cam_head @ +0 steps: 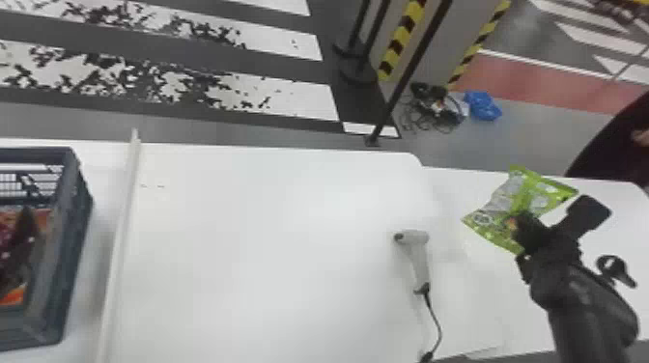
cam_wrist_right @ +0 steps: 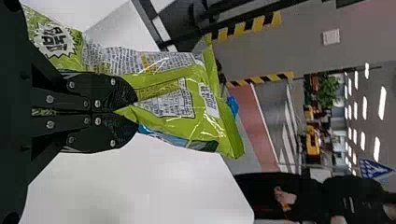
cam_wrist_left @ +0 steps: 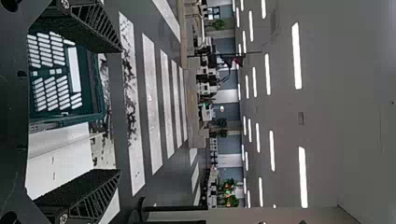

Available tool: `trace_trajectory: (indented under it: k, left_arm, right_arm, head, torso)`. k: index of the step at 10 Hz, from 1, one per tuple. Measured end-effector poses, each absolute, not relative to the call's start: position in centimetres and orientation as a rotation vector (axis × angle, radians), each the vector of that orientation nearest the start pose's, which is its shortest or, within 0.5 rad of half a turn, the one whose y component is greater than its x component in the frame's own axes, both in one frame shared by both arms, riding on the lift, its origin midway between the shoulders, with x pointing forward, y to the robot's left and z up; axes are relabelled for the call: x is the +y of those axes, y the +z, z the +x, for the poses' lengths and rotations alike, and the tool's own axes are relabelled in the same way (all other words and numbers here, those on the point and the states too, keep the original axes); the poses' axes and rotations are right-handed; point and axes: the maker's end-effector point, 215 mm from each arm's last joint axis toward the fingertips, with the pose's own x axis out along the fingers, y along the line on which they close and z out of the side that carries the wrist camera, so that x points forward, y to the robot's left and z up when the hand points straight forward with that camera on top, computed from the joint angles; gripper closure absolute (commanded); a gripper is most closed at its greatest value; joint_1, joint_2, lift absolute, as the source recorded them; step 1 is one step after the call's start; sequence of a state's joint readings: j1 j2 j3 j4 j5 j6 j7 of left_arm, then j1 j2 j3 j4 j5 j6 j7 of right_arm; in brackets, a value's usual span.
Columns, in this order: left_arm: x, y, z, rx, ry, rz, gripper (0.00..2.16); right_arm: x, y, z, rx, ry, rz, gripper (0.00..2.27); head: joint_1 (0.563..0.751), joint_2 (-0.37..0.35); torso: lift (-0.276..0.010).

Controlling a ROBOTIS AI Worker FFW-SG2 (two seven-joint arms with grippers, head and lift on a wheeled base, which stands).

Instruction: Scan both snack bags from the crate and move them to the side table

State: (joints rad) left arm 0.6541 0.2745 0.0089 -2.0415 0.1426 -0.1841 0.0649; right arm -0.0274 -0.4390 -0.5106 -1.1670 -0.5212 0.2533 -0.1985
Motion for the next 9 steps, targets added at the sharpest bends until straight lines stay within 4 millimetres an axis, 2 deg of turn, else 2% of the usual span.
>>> trace_trajectory:
  k: [2, 4, 5, 6, 7, 9]
  left_arm:
    - [26.3, -34.6, 40.0, 0.005, -0.069, 0.082, 0.07]
    - [26.3, -34.6, 40.3, 0.002, -0.071, 0.079, 0.07]
    - [26.3, -34.5, 40.4, 0.0, -0.074, 0.076, 0.07]
    - [26.2, -34.5, 40.6, -0.001, -0.076, 0.075, 0.07]
    - [26.2, -34.5, 40.7, -0.001, -0.078, 0.076, 0.07]
    - [26.3, -34.4, 40.8, -0.004, -0.076, 0.077, 0.07]
  right_arm:
    - [-73.8, -46.1, 42.6, 0.371, -0.95, 0.18, 2.24]
    - [-74.4, -47.6, 41.7, 0.424, -0.998, 0.147, 2.2]
    - [-74.6, -48.6, 41.1, 0.459, -1.018, 0.136, 1.75]
    - [-74.6, -49.3, 40.6, 0.488, -1.033, 0.13, 0.26]
    - [-74.4, -49.8, 40.7, 0.507, -1.03, 0.132, 0.0]
    - [-74.0, -50.0, 41.0, 0.522, -1.008, 0.131, 0.03]
  head:
    - [0.695, -0.35]
    - [0.695, -0.35]
    - [0.695, -0.35]
    - [0.695, -0.35]
    - [0.695, -0.35]
    - [0.695, -0.35]
  torso:
    - [-0.029]
    - [-0.029]
    - [-0.029]
    - [-0.029]
    - [-0.029]
    - [-0.029]
